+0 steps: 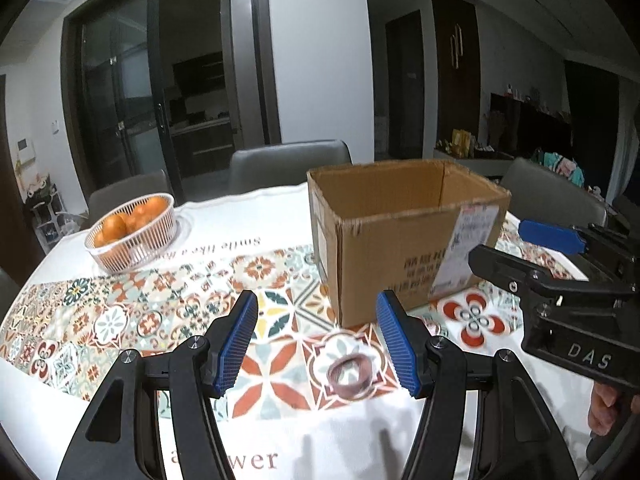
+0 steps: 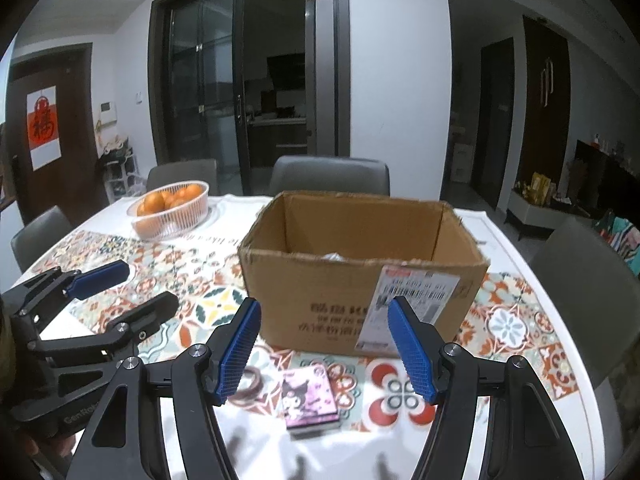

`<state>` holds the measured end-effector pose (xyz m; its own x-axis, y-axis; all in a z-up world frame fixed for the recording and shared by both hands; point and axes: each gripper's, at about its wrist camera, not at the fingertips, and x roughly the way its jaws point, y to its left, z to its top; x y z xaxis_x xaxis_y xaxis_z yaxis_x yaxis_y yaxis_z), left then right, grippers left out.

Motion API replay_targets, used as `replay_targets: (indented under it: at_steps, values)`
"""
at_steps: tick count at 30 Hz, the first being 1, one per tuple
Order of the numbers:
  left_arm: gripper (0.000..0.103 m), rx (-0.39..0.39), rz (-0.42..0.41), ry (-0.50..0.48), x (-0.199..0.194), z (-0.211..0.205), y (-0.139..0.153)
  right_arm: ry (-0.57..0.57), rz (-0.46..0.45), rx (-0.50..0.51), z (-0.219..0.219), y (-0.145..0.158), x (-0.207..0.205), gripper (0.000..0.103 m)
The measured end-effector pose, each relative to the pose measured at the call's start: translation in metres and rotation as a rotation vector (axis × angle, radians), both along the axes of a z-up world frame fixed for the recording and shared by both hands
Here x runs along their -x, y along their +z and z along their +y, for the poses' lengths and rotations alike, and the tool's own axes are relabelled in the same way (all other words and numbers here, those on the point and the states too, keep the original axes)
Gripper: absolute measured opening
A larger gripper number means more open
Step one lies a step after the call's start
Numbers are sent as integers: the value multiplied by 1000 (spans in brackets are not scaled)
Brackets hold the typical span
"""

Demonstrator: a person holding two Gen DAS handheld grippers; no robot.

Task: Organize soft objects
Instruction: 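Withdraw both tools toward the Kuromi tissue pack and mauve hair tie, then grasp the mauve hair tie with the left tool while the right tool grasps the pink tissue pack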

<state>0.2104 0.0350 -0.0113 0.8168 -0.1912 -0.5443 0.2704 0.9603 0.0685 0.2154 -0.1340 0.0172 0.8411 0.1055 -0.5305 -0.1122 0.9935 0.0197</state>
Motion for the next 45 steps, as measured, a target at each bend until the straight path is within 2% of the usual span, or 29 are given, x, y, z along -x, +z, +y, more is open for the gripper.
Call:
replay_targets:
  at_steps: [7,23,28,45]
  values:
    - [61,-8,58,-29,4,0,-23,19,59,9,7,-17,-1,67]
    - [61,-39,210,-108,-14,-6,-78,72,272,-1,15,-72,-24,67]
    - [61,-43,247,-129,-23,-10,-91,77,320,22,16,-86,-32,67]
    - [61,-92,299,-154,-45,-21,-117,83,435,19,10,-119,-54,67]
